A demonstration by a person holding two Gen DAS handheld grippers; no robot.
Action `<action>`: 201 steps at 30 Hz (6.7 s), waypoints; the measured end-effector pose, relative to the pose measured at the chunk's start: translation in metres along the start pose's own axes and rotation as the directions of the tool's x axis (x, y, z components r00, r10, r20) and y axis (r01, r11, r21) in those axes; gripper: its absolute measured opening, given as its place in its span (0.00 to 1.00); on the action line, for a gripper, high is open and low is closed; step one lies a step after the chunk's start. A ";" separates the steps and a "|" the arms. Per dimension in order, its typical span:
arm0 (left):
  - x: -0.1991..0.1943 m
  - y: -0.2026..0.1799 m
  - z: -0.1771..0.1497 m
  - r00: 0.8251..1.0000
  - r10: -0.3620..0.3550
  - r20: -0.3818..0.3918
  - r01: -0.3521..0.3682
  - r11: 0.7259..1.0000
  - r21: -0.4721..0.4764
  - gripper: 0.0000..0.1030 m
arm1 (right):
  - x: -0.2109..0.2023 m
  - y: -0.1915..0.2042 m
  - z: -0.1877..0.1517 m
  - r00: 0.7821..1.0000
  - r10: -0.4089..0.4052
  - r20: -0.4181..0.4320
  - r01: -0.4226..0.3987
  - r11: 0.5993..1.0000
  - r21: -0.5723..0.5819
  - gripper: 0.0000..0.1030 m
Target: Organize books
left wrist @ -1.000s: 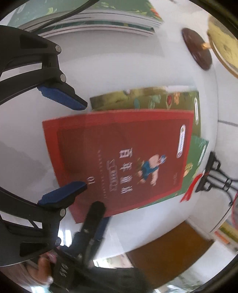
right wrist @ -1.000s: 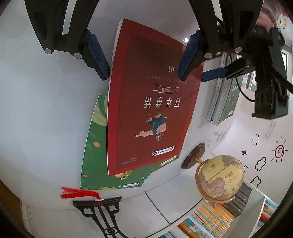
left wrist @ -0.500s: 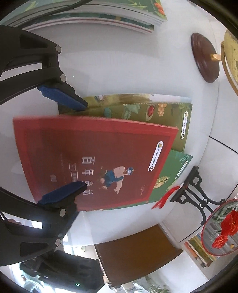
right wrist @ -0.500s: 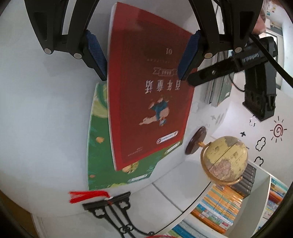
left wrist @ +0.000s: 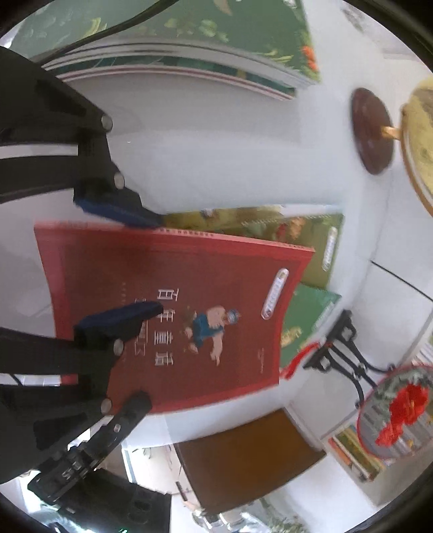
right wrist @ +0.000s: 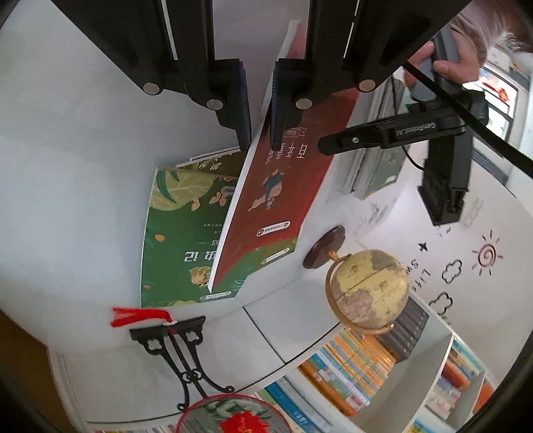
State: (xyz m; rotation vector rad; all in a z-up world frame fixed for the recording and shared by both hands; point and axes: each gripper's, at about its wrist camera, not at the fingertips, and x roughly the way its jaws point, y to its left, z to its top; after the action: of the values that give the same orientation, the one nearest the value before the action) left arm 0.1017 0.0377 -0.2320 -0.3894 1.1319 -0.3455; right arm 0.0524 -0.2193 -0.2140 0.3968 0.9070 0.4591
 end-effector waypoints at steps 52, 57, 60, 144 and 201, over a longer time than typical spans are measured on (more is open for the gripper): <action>-0.066 -0.005 0.017 0.995 -0.093 0.047 0.091 0.994 0.056 0.37 | -0.047 0.061 0.002 0.975 -0.083 0.207 0.075 0.996 0.049 0.10; -0.077 -0.008 0.016 0.997 -0.057 0.059 0.051 0.994 0.092 0.37 | -0.052 0.076 0.002 0.972 -0.100 0.213 0.094 0.995 0.042 0.10; -0.086 -0.004 0.019 0.996 -0.048 0.069 0.042 0.995 0.088 0.37 | -0.053 0.087 0.004 0.973 -0.095 0.212 0.091 0.995 0.028 0.10; -0.146 0.146 0.012 0.906 0.422 -0.024 -0.422 0.902 -0.088 0.98 | 0.106 0.220 -0.010 0.983 -0.150 -0.105 0.116 0.955 -0.274 0.61; 0.062 -0.054 0.057 0.981 0.168 -0.097 -0.170 0.985 -0.015 0.76 | 0.055 -0.075 0.081 0.978 -0.078 -0.191 0.087 0.996 0.037 0.71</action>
State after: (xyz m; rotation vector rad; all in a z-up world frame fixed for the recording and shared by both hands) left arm 0.1743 -0.0311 -0.2350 -0.2966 1.2545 -0.2035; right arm 0.1640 -0.2634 -0.2433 0.3589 1.1159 0.4052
